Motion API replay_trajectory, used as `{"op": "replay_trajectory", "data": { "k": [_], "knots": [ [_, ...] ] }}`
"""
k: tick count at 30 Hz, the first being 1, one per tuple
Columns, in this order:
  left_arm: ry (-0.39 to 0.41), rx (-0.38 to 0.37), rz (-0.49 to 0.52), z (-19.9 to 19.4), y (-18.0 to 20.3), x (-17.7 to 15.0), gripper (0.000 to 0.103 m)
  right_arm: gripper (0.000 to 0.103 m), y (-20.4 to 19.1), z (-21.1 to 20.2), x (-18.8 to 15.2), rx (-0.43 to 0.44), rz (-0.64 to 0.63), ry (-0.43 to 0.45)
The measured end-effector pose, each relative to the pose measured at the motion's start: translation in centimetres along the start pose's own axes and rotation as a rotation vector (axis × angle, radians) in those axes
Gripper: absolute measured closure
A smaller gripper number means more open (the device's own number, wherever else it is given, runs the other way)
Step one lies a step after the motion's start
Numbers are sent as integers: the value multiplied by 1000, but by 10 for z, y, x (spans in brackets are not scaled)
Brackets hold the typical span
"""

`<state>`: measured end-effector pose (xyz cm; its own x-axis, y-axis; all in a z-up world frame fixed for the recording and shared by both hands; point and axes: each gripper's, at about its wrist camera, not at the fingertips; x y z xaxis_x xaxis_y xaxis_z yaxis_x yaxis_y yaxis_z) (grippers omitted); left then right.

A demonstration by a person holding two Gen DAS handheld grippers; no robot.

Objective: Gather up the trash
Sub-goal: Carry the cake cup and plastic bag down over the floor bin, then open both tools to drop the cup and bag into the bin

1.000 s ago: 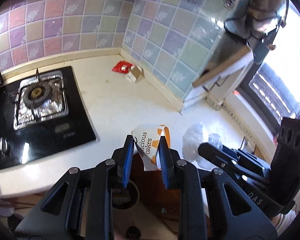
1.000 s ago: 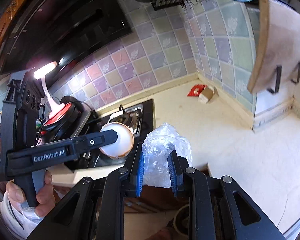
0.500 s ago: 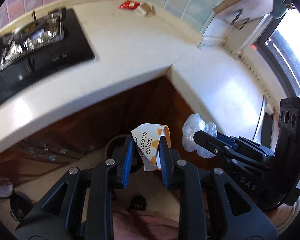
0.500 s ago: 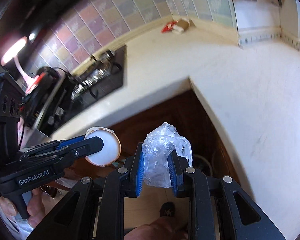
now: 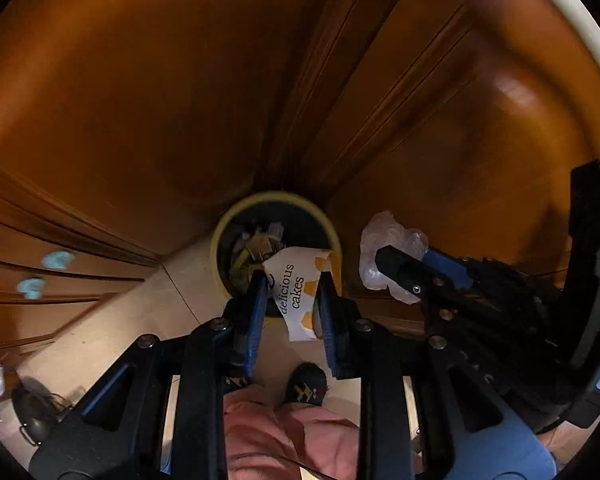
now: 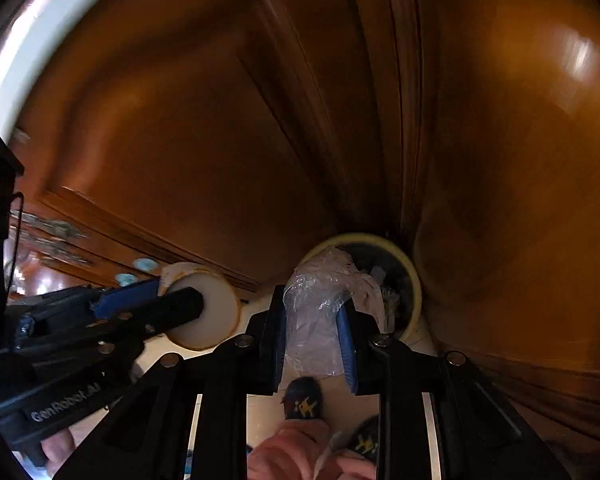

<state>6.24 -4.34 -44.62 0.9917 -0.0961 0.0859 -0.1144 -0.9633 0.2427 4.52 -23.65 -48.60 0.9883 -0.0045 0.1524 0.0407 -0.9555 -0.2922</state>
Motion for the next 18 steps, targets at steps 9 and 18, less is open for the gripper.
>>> {"op": "replay_trajectory", "data": {
  "k": [9,18],
  "knots": [
    [-61,-9,-16,125,-30,18,78,72,65,138,-15,-32,58,-85],
    [-67,55,-37,174,-58,29,33,61,86,212,-17,-52,70,-103]
  ]
}}
Point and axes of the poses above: each gripper's, at about its wrist camera, not at the fingertips, and z roughly the way its jaws point, y to its right, x to its top, and after that the axes turned 9 degrees about -y, right-handed
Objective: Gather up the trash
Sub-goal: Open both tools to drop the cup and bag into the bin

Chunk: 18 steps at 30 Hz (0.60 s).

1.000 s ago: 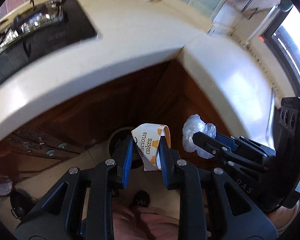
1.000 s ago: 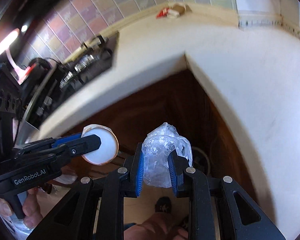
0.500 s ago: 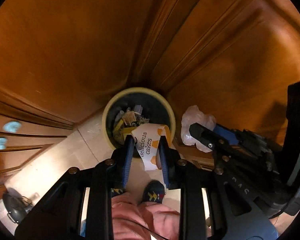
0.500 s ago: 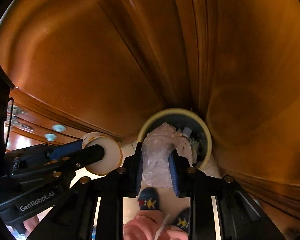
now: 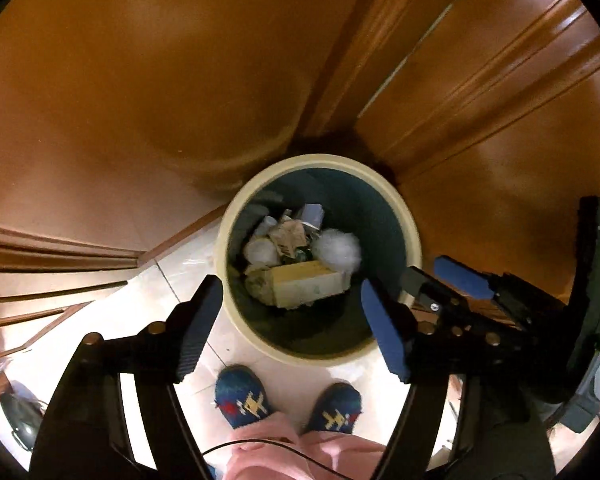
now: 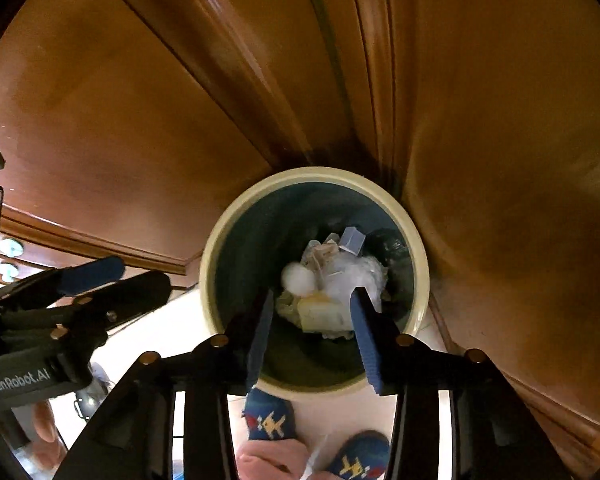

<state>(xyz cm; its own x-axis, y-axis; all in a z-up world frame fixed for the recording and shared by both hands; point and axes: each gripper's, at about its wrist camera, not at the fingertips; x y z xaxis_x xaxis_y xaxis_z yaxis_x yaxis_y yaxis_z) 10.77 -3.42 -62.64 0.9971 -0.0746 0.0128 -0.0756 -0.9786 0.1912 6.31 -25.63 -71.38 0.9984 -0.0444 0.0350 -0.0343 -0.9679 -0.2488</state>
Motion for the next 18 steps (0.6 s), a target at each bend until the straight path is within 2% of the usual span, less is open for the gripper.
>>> {"op": "replay_trajectory", "data": {
  "k": [8,15,18],
  "knots": [
    [12,44,5,4,-10,-5,32,60,-3,13,1,-13,2,-3],
    [44,72,47,-21,3,-16,28,60,-14,-4,-7,-17,6,7],
    [51,72,52,-47,11,-24,27,60,-25,-25,-14,-14,19,7]
  ]
}}
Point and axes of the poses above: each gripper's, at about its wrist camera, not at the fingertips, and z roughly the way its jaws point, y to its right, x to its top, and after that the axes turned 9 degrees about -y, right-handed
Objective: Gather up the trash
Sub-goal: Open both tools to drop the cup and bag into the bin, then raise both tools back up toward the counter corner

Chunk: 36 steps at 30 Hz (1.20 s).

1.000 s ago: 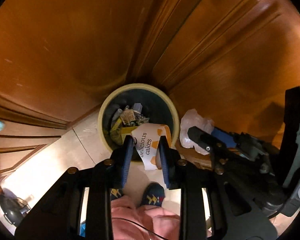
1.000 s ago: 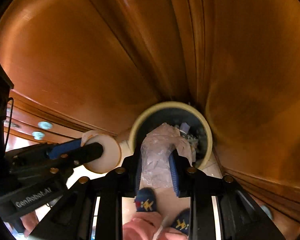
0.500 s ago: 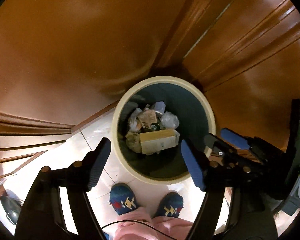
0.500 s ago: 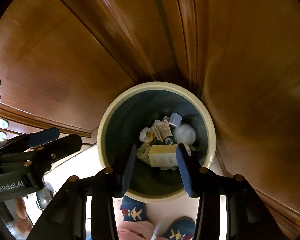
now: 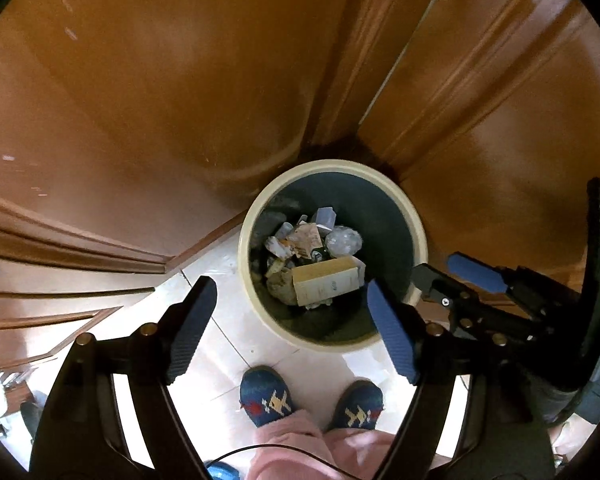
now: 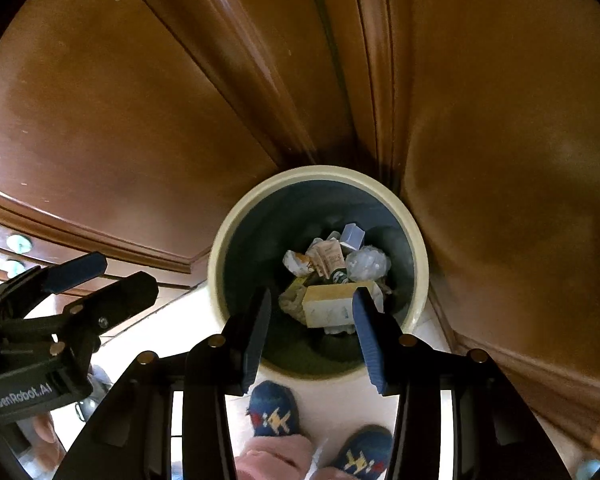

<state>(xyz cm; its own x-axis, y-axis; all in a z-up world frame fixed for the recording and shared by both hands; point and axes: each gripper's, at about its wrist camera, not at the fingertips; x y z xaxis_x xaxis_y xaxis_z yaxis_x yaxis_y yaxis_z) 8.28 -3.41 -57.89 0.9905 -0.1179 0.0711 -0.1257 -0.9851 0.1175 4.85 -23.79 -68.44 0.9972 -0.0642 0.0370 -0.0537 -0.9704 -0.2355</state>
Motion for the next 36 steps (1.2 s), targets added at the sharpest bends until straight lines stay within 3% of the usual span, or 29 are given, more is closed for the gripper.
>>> {"op": "replay_trajectory", "data": {
  "k": [5,20,31,36],
  "knots": [
    [11,-12,4,-59,7,-11,27,60,-15,-52,-12,0,4,1],
    [115,3,59,-265,39,-38,27,60,-73,-261,-22,-29,-130,80],
    [242,50,89,-393,62,-63,27,60,-106,-411,-33,-1,-196,177],
    [305,74,95,-435,67,-74,27,55,-114,-462,-41,3,-230,232]
  ]
}}
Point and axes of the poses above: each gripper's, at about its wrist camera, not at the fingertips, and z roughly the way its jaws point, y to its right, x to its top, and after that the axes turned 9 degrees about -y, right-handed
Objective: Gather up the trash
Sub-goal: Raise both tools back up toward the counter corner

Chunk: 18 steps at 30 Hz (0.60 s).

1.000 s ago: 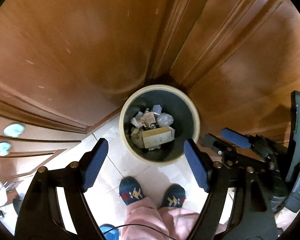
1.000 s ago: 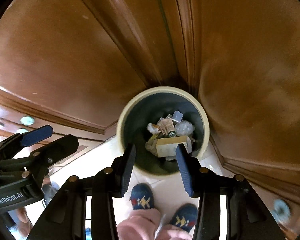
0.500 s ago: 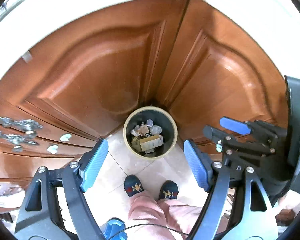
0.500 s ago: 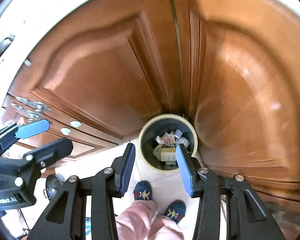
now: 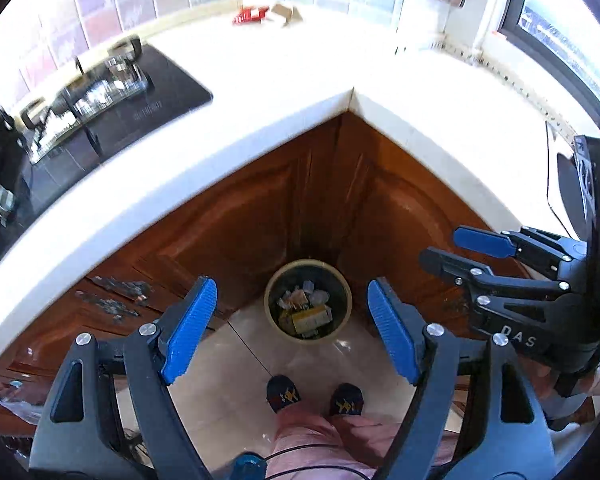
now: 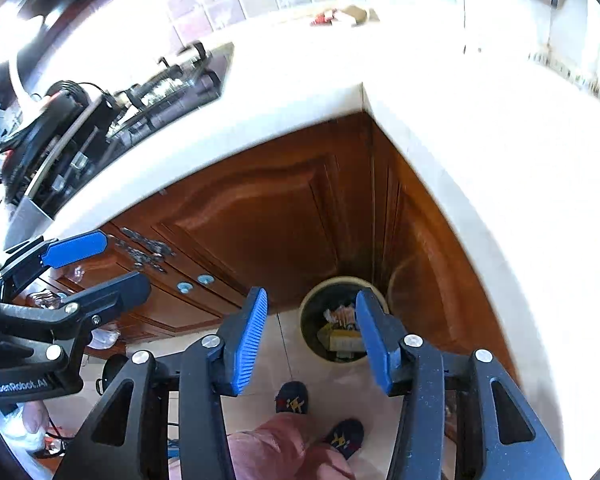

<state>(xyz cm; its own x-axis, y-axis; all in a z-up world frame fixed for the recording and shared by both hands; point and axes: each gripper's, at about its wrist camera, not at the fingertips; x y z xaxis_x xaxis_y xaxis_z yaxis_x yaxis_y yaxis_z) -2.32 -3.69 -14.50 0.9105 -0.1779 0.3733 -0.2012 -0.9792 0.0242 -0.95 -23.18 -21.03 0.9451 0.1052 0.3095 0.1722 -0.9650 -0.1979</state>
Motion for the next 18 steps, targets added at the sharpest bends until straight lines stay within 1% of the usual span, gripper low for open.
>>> {"op": "replay_trajectory", "data": {
  "k": [4,7,9,13,15,18],
  "knots": [
    [66,27,6,-32,4,6,27,55,-3,-41,7,-1,-31,64],
    [129,65,14,-59,9,16,26,54,-10,-68,10,-3,-56,122],
    [164,101,17,-77,10,24,26,50,-14,-87,18,-15,-85,168],
    [253,163,5,-118,11,45,26,48,-20,-125,41,-4,-105,230],
    [287,171,-10,-135,8,58,26,48,-22,-147,55,-4,-113,264],
    [319,179,-26,-159,5,81,26,47,-24,-169,79,5,-111,291]
  ]
}}
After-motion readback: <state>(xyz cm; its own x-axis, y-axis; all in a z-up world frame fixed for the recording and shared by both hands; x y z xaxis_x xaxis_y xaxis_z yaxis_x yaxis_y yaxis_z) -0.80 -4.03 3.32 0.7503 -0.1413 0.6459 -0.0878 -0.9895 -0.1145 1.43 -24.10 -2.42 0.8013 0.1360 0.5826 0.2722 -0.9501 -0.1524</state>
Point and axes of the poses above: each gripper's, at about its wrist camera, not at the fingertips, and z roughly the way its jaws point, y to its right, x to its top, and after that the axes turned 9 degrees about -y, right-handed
